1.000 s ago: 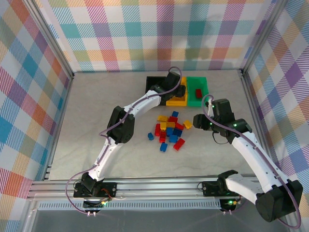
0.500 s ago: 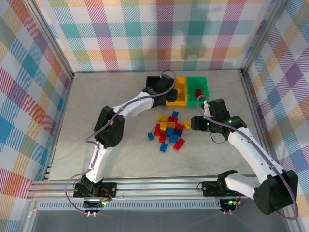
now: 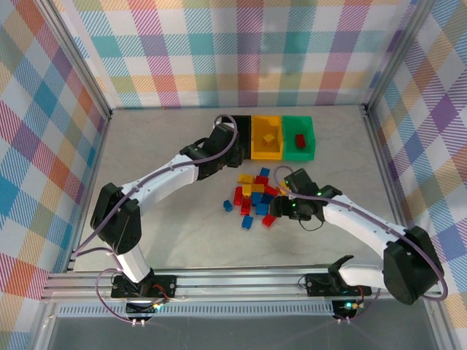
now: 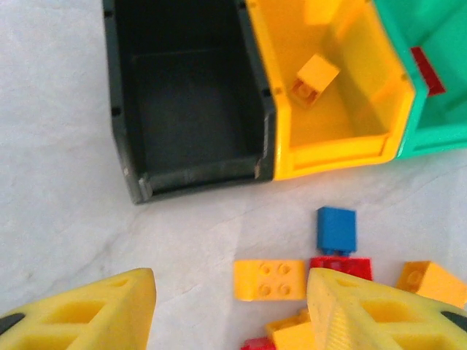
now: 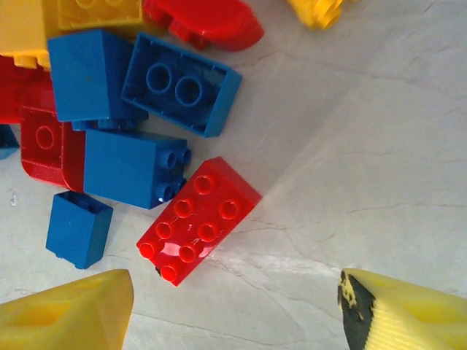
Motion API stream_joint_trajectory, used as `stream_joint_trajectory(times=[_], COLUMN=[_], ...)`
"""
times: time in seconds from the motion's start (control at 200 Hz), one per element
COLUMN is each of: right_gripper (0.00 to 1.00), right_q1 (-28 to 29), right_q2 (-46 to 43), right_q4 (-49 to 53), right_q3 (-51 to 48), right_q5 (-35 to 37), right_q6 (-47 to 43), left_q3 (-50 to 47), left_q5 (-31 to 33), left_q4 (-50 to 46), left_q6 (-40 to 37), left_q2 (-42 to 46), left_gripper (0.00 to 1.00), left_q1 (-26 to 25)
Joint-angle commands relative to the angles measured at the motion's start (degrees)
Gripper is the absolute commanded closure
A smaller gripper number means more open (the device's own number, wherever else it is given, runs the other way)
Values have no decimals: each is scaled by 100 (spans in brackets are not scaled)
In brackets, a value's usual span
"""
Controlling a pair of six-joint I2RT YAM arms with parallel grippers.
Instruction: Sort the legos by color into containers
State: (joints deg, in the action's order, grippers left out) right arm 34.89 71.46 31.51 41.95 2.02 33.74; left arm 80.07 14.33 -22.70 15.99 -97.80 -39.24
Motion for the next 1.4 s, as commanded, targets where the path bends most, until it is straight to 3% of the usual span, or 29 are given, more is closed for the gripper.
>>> stream_joint_trajectory(times=[0.0,0.18,0.38,0.94,1.395], right_gripper=[24,23,18,21,41], right_q1=[415,697,841,1054,1052], right_q2=[291,802,1247,1989,1852], right_q4=[26,340,-82,451,470], right_q3=[128,373,576,913,785], right_q5=[749,1046,721,1174,1283], right_q6=[826,1193,1118,1197,1023], left_q3=[-334,-601,-842,-952,-875], left_q5=[233,83,62,142,46], left_q4=[-183,-174,-48,-165,-174], left_q6=[-31,135,220,255,317], left_q2=[474,815,1121,1360,1404], left_gripper=[43,43,43,43,43], left_q1=[-13,-13,-11,-13,-13])
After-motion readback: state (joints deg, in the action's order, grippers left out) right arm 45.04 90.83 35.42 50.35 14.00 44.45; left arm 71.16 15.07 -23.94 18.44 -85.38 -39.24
